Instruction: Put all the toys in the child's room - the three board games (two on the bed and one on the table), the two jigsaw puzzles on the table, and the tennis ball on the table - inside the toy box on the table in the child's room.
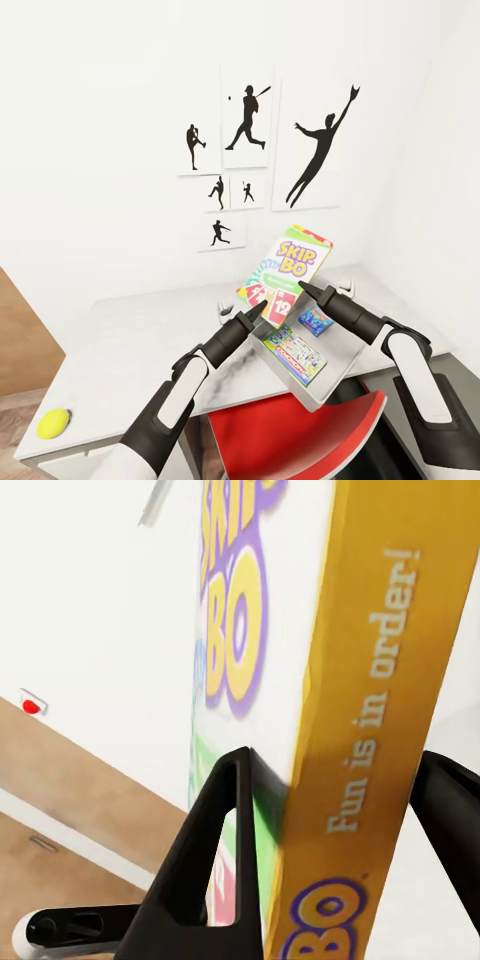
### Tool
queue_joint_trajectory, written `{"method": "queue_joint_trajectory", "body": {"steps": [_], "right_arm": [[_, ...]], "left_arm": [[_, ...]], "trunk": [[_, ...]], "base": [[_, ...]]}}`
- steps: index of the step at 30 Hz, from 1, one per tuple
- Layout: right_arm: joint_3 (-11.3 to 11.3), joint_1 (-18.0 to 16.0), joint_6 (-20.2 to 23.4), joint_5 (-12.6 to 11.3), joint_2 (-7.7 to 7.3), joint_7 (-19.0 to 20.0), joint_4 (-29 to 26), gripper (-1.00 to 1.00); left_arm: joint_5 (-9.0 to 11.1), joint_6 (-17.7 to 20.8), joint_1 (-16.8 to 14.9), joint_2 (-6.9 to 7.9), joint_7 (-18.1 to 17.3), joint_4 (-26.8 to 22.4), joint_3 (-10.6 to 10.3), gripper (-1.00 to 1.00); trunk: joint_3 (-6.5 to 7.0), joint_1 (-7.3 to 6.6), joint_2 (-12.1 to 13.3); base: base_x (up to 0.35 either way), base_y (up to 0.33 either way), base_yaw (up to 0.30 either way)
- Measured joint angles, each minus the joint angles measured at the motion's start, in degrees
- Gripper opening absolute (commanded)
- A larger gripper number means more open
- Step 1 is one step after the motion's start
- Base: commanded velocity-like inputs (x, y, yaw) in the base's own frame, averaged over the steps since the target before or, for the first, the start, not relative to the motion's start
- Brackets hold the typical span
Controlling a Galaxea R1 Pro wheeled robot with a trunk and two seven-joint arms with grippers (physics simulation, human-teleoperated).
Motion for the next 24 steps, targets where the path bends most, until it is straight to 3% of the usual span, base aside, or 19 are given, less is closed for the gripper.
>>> {"method": "queue_joint_trajectory", "body": {"steps": [11, 12, 24], "right_arm": [[-0.05, 0.01, -0.01, 0.0, -0.05, 0.01, -0.06, -1.0], [-0.05, 0.01, 0.0, -0.01, -0.06, 0.0, -0.06, -1.0], [-0.25, -0.05, 0.22, 0.6, -0.1, -0.09, -0.06, -1.0]], "left_arm": [[-0.07, -0.03, -0.12, -0.03, -0.12, 0.15, -0.03, -1.0], [-0.07, -0.05, -0.12, -0.03, -0.13, 0.16, -0.04, 1.0], [0.23, -0.05, -0.23, 0.11, 0.0, 0.1, -0.13, 1.0]], "trunk": [[0.0, 0.0, 0.0], [0.0, 0.0, 0.0], [0.0, 0.0, 0.0]], "base": [[0.0, 0.0, 0.0], [0.0, 0.0, 0.0], [0.0, 0.0, 0.0]]}}
